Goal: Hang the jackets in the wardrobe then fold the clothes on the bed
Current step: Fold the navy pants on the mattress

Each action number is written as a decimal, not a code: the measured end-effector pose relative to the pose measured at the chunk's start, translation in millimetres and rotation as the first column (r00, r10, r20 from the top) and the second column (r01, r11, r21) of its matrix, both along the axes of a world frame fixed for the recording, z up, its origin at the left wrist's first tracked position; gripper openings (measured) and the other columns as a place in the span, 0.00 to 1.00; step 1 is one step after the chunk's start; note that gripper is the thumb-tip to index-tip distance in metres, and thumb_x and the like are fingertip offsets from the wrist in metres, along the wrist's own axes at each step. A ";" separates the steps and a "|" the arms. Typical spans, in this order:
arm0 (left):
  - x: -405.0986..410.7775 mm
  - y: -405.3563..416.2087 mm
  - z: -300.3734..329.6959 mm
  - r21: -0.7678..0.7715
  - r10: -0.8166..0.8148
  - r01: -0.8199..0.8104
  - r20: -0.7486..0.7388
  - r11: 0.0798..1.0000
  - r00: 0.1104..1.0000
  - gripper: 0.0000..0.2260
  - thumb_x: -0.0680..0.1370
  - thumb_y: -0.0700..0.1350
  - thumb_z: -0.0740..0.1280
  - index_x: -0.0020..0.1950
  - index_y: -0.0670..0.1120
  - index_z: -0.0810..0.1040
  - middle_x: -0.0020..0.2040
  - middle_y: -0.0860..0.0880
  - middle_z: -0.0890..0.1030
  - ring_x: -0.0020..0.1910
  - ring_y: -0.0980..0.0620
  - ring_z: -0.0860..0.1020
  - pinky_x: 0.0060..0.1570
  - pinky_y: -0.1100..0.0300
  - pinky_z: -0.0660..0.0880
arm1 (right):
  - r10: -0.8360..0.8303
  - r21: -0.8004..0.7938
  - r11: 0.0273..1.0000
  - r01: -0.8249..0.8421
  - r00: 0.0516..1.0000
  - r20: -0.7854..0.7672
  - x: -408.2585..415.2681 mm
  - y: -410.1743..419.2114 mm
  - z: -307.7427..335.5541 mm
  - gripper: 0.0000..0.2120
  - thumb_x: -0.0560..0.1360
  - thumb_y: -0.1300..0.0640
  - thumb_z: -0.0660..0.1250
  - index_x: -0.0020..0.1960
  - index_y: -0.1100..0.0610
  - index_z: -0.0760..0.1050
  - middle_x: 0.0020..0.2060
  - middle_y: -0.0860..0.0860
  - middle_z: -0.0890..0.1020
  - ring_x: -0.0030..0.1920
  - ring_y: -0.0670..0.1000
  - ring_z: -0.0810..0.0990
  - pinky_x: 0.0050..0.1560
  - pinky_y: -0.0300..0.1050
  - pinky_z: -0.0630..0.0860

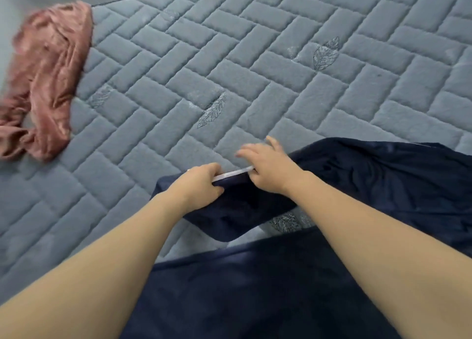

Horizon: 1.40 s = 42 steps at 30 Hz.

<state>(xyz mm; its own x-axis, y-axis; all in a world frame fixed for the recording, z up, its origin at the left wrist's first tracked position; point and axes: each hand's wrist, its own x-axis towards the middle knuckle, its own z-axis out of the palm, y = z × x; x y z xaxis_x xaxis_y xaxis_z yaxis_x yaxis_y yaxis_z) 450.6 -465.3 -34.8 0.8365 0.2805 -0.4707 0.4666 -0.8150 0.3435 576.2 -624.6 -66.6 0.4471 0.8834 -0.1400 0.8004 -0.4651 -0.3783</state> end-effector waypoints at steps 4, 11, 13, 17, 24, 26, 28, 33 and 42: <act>-32.0 18.4 27.5 0.223 -0.111 0.154 -0.194 0.963 0.975 0.07 0.73 0.52 0.68 0.43 0.53 0.70 0.43 0.52 0.76 0.44 0.47 0.74 0.39 0.56 0.68 | -0.008 -0.344 0.939 0.015 1.000 0.023 -8.2 10.2 22.7 0.11 0.76 0.58 0.58 0.53 0.53 0.78 0.55 0.55 0.80 0.55 0.58 0.78 0.50 0.47 0.71; -98.1 53.6 72.1 0.075 -0.007 0.065 -0.600 0.995 0.800 0.21 0.64 0.62 0.75 0.50 0.51 0.79 0.43 0.53 0.80 0.44 0.49 0.80 0.50 0.54 0.76 | 0.126 -0.412 0.911 0.025 0.934 0.335 -23.7 7.6 50.0 0.12 0.77 0.62 0.57 0.56 0.56 0.76 0.56 0.55 0.80 0.57 0.58 0.78 0.49 0.48 0.72; -107.8 64.6 85.9 0.081 0.000 0.066 -0.630 0.995 0.777 0.26 0.60 0.70 0.74 0.44 0.52 0.77 0.42 0.54 0.80 0.43 0.50 0.79 0.52 0.53 0.76 | 0.142 -0.399 0.916 0.041 0.897 0.419 -18.0 7.5 60.9 0.12 0.78 0.62 0.56 0.56 0.58 0.76 0.56 0.55 0.80 0.58 0.58 0.77 0.49 0.48 0.71; -107.8 100.0 110.3 0.387 0.080 0.149 -0.516 0.910 0.853 0.34 0.61 0.81 0.61 0.47 0.52 0.73 0.46 0.53 0.77 0.49 0.47 0.77 0.48 0.53 0.69 | 0.054 -0.267 0.958 0.101 0.856 0.515 -3.5 22.3 76.4 0.11 0.78 0.63 0.55 0.55 0.61 0.74 0.54 0.59 0.78 0.55 0.60 0.76 0.49 0.52 0.69; -76.0 124.5 62.5 0.865 0.131 0.270 -0.353 0.424 0.926 0.27 0.80 0.47 0.52 0.78 0.47 0.48 0.72 0.41 0.56 0.74 0.38 0.52 0.71 0.29 0.43 | -0.164 -0.036 0.978 0.205 0.864 0.476 -12.7 39.9 42.3 0.19 0.78 0.57 0.58 0.68 0.59 0.68 0.66 0.60 0.68 0.62 0.61 0.69 0.61 0.56 0.62; -56.4 82.3 24.9 0.792 0.038 0.218 -0.291 0.570 0.956 0.31 0.78 0.48 0.54 0.79 0.48 0.45 0.75 0.41 0.51 0.76 0.39 0.48 0.68 0.26 0.38 | -0.136 -0.108 0.974 0.200 0.895 0.426 -19.1 8.7 15.9 0.24 0.78 0.52 0.58 0.73 0.57 0.63 0.72 0.59 0.63 0.67 0.60 0.65 0.69 0.58 0.56; -39.6 26.5 -12.7 0.616 -0.010 0.154 -0.231 0.772 0.973 0.32 0.77 0.51 0.56 0.79 0.50 0.46 0.77 0.42 0.49 0.77 0.41 0.46 0.66 0.25 0.36 | -0.158 -0.204 0.947 0.247 0.914 0.373 -19.1 -34.1 -12.8 0.27 0.79 0.49 0.57 0.75 0.56 0.60 0.74 0.58 0.60 0.71 0.59 0.62 0.73 0.60 0.52; 16.3 -79.6 -86.3 0.192 -0.075 0.106 -0.160 0.976 0.984 0.27 0.80 0.54 0.54 0.78 0.55 0.50 0.78 0.48 0.51 0.76 0.45 0.49 0.68 0.27 0.45 | -0.570 -0.418 0.712 0.565 0.812 0.127 16.2 -141.6 -74.5 0.29 0.81 0.41 0.48 0.79 0.47 0.47 0.79 0.52 0.48 0.78 0.56 0.46 0.74 0.66 0.45; 128.8 -87.0 -132.3 0.231 0.183 -0.238 0.234 0.943 0.955 0.24 0.81 0.52 0.56 0.76 0.56 0.56 0.76 0.47 0.55 0.75 0.44 0.51 0.68 0.28 0.48 | -0.520 -0.120 0.837 0.533 0.845 0.126 135.9 -192.7 -99.6 0.20 0.69 0.46 0.57 0.55 0.53 0.77 0.57 0.54 0.75 0.62 0.58 0.70 0.68 0.55 0.58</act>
<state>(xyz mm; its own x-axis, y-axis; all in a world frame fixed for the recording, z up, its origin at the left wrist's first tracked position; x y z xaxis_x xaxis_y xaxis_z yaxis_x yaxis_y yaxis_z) 579.4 -552.3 -167.1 0.8162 0.5479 -0.1836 0.5778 -0.7784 0.2455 712.1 -817.2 -166.2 0.8549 0.4836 -0.1879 0.4444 -0.8695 -0.2158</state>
